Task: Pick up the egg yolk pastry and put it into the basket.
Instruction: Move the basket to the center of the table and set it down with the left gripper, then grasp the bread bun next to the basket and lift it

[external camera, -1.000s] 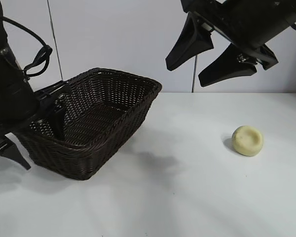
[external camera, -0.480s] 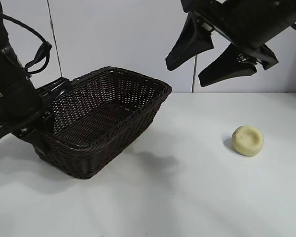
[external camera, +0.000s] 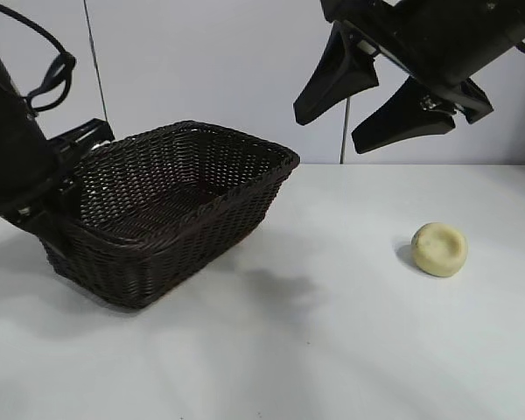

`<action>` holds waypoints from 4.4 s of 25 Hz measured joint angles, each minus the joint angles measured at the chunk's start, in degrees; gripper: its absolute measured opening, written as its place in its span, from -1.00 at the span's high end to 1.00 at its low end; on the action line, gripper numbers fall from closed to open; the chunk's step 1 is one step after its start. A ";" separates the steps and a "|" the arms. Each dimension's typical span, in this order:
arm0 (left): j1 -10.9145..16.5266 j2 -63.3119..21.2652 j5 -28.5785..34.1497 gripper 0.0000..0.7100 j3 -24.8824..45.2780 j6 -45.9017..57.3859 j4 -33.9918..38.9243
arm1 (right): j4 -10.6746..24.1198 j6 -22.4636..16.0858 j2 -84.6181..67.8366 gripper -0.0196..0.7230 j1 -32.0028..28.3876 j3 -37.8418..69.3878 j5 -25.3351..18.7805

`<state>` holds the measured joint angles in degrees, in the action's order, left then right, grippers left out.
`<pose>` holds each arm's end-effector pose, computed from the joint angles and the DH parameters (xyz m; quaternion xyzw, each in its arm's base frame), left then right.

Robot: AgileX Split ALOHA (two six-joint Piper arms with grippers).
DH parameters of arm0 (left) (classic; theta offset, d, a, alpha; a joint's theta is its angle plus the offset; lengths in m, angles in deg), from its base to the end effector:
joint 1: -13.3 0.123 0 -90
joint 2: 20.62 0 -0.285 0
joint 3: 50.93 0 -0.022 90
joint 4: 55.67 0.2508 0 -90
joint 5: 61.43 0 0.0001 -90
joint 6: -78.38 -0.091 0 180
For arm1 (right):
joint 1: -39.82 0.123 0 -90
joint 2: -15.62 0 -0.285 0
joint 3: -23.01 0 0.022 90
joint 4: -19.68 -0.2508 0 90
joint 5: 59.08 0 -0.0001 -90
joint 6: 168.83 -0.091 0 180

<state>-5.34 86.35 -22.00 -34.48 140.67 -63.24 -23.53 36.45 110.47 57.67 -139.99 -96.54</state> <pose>0.3118 -0.1132 0.1893 -0.4078 0.8995 -0.1339 0.0814 0.2901 0.1333 0.2697 -0.1225 0.9157 0.2767 0.2645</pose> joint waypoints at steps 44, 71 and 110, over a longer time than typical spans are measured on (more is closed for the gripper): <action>10.50 14.09 23.65 0.73 -22.79 -73.81 -19.98 | 0.30 0.00 0.00 -0.39 0.00 0.00 -0.37; 8.82 18.38 19.41 -0.22 -22.54 -74.43 -21.14 | 0.41 0.00 0.00 -0.39 0.00 0.00 0.15; 16.86 7.54 30.74 -0.46 -28.78 -63.45 8.69 | 0.41 -0.22 0.00 -0.39 0.00 0.00 0.15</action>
<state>11.52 93.89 8.74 -63.26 77.21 -54.55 -23.12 36.23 110.47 57.67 -139.99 -96.38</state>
